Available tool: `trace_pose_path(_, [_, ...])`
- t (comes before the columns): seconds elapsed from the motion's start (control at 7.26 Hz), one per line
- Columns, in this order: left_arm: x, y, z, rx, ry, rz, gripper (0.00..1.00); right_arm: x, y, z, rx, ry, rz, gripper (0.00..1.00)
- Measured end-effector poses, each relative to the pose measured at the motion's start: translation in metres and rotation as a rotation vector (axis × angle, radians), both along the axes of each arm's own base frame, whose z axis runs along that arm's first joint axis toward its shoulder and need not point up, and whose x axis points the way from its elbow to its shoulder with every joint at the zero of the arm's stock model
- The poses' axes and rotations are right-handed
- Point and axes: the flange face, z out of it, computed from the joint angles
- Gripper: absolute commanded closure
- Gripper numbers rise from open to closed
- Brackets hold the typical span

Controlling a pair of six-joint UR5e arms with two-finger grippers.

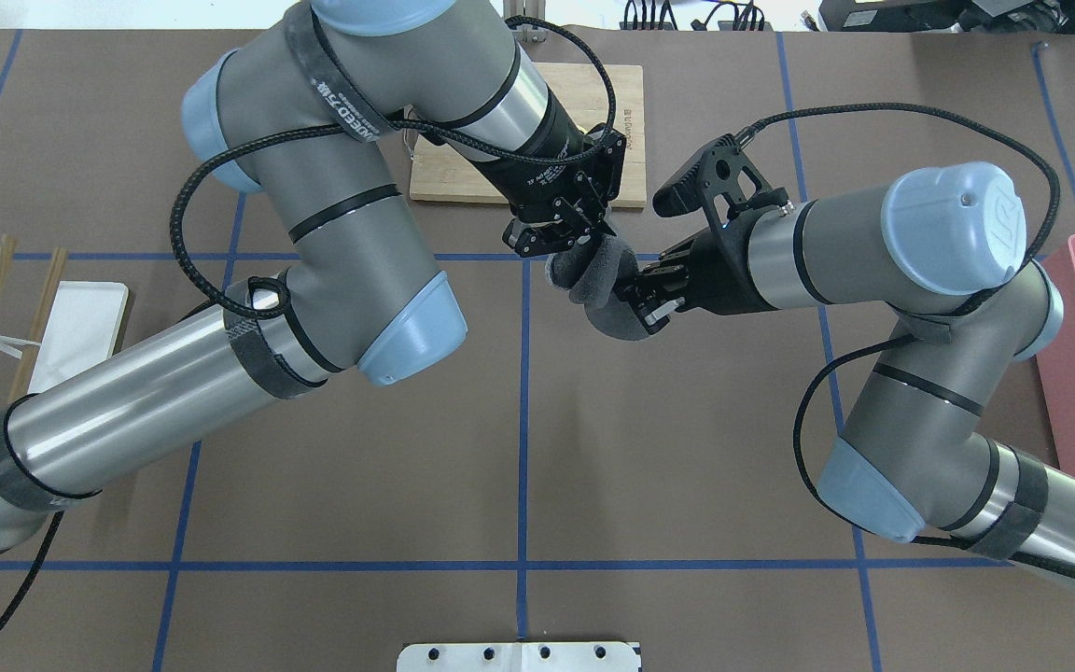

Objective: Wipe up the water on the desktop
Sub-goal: 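Grasp the towel with the right gripper while the left gripper releases and withdraws, then carry the towel nearer the robot with the right gripper while the left arm retracts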

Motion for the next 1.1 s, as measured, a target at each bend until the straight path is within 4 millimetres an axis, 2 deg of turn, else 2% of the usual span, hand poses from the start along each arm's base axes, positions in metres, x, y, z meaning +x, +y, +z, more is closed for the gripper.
trace_pose_path(0.41, [-0.002, -0.008, 0.005, 0.117, 0.001, -0.070, 0.01, 0.004, 0.002, -0.004, -0.005, -0.009, 0.003, 1.00])
trace_pose_path(0.69, [-0.007, -0.013, 0.018, 0.204, -0.029, -0.100, 0.01, 0.009, 0.000, 0.006, -0.022, 0.004, 0.008, 1.00])
trace_pose_path(0.83, [-0.017, -0.016, 0.034, 0.214, -0.046, -0.112, 0.02, 0.021, -0.006, 0.015, -0.039, 0.012, 0.005, 1.00])
trace_pose_path(1.1, [-0.058, -0.026, 0.071, 0.251, -0.107, -0.127, 0.02, 0.067, -0.027, 0.043, -0.104, 0.029, -0.018, 1.00])
